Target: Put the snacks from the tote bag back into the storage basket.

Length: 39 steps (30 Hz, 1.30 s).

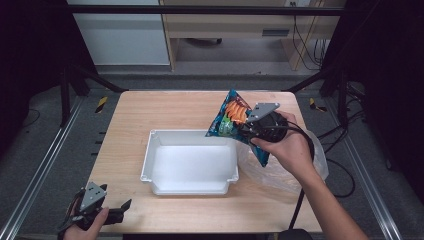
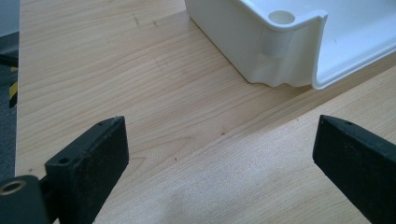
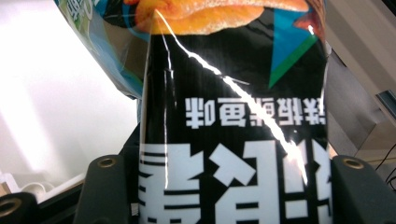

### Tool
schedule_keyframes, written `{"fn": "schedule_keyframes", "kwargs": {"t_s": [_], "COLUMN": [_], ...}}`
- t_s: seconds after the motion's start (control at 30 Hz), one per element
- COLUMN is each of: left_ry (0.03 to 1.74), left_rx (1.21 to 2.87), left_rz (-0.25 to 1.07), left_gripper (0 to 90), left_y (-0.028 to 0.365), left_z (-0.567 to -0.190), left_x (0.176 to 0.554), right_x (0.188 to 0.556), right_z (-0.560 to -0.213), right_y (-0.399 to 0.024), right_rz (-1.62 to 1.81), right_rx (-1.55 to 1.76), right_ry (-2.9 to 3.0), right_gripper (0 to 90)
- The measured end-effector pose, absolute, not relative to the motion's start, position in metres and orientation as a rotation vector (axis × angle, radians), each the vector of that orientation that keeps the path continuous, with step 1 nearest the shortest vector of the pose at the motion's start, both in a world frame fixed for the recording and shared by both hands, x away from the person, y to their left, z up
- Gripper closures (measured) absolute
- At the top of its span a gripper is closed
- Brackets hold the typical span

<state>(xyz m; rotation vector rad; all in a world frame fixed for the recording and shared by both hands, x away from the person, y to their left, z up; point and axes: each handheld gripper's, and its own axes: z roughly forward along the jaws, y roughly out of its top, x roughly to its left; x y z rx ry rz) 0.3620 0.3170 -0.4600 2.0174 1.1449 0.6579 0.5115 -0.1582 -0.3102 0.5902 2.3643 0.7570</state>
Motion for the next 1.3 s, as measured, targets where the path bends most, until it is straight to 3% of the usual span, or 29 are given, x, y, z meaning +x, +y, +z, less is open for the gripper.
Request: {"fn": "schedule_keyframes", "kwargs": {"t_s": [1.3], "left_ry": [1.165], "left_rx": [1.993], "left_rz": [0.669], "left_gripper": [3.1], "left_y": [0.323], "left_z": [-0.458], "left_x": [0.361], "right_x": [0.514], "right_z": [-0.317], "right_y": [-0.088], "right_rz": [0.828], "right_rx": [0.428], "right_ry": [2.424], "right_gripper": [40.8]}}
